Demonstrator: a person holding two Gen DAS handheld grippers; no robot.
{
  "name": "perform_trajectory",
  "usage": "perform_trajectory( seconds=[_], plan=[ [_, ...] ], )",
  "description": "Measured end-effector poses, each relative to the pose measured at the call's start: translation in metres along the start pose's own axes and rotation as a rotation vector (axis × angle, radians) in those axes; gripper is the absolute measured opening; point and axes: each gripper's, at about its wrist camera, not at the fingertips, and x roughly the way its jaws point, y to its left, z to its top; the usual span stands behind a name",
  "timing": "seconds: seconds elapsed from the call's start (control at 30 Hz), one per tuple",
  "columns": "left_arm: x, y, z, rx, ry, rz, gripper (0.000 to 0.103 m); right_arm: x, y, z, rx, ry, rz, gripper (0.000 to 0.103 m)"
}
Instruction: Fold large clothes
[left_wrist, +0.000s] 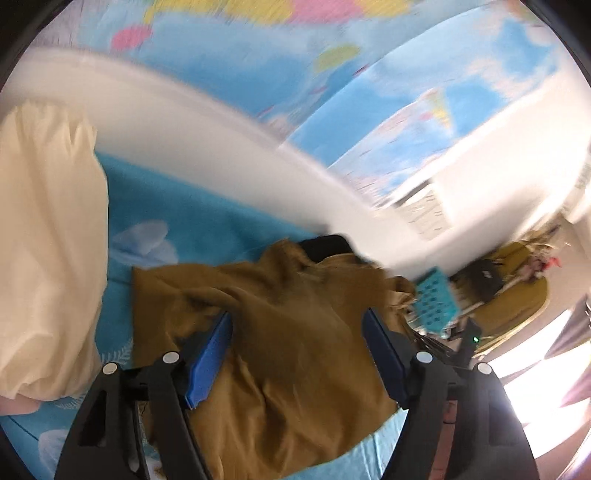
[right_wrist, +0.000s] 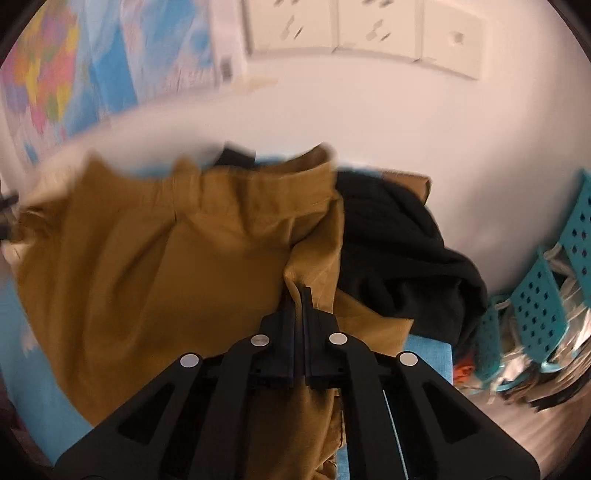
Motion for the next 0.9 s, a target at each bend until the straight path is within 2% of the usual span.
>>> perform_trajectory(
  seconds=[0.03, 0.1, 0.13, 0.2, 0.27, 0.3, 0.37, 0.43, 0.47, 0.5, 0.53, 0.57, 0.63, 0.67, 0.73, 0.8, 0.9],
  plan=[
    [-0.005, -0.002, -0.001, 0.013, -0.014, 0.001, 0.073, -0.009, -0.008, 0.002, 0.033, -0.025, 0.024, 0.003],
    [-0.012, -0.011, -0.007, 0.085, -0.046, 0.073, 0.079, -0.027, -0.026, 0.007, 0.130, -0.074, 0.118, 0.002],
    [-0.011, -0.014, -0.010, 0.113, -0.038, 0.106, 0.079, -0.032, -0.030, 0.011, 0.155, -0.088, 0.134, 0.001],
    [0.004, -0.023, -0.018, 0.190, 0.010, 0.216, 0.080, -0.045, -0.045, 0.016, 0.229, -0.127, 0.202, 0.001],
    [0.020, -0.028, -0.024, 0.258, 0.029, 0.342, 0.080, -0.049, -0.062, 0.018, 0.292, -0.158, 0.220, 0.001],
    [0.034, -0.029, -0.027, 0.294, 0.053, 0.393, 0.080, -0.042, -0.069, 0.018, 0.322, -0.150, 0.229, 0.001],
    [0.054, -0.026, -0.032, 0.313, 0.109, 0.438, 0.079, -0.022, -0.069, 0.015, 0.324, -0.102, 0.182, 0.001],
    [0.072, -0.024, -0.037, 0.362, 0.134, 0.536, 0.074, 0.007, -0.077, 0.008, 0.376, -0.022, 0.196, 0.002],
    [0.080, -0.021, -0.039, 0.393, 0.143, 0.596, 0.067, 0.019, -0.083, 0.004, 0.401, 0.005, 0.189, 0.003],
    [0.087, -0.016, -0.041, 0.401, 0.161, 0.613, 0.065, 0.025, -0.086, -0.002, 0.427, 0.021, 0.192, 0.013],
    [0.087, -0.011, -0.042, 0.381, 0.165, 0.593, 0.062, 0.033, -0.090, -0.009, 0.460, 0.050, 0.217, 0.026],
    [0.085, -0.007, -0.042, 0.355, 0.162, 0.570, 0.062, 0.030, -0.091, -0.013, 0.470, 0.053, 0.225, 0.029],
    [0.075, -0.004, -0.042, 0.332, 0.147, 0.533, 0.062, 0.011, -0.091, -0.021, 0.474, -0.002, 0.259, 0.065],
    [0.067, -0.003, -0.044, 0.316, 0.143, 0.508, 0.067, -0.002, -0.089, -0.026, 0.457, -0.030, 0.260, 0.070],
    [0.054, 0.001, -0.048, 0.282, 0.130, 0.461, 0.074, -0.032, -0.079, -0.038, 0.386, -0.082, 0.265, 0.073],
    [0.041, 0.004, -0.054, 0.260, 0.123, 0.419, 0.080, -0.055, -0.064, -0.060, 0.325, -0.097, 0.276, 0.075],
    [0.027, 0.010, -0.071, 0.230, 0.138, 0.356, 0.081, -0.072, -0.040, -0.092, 0.244, -0.089, 0.267, 0.075]
  ],
)
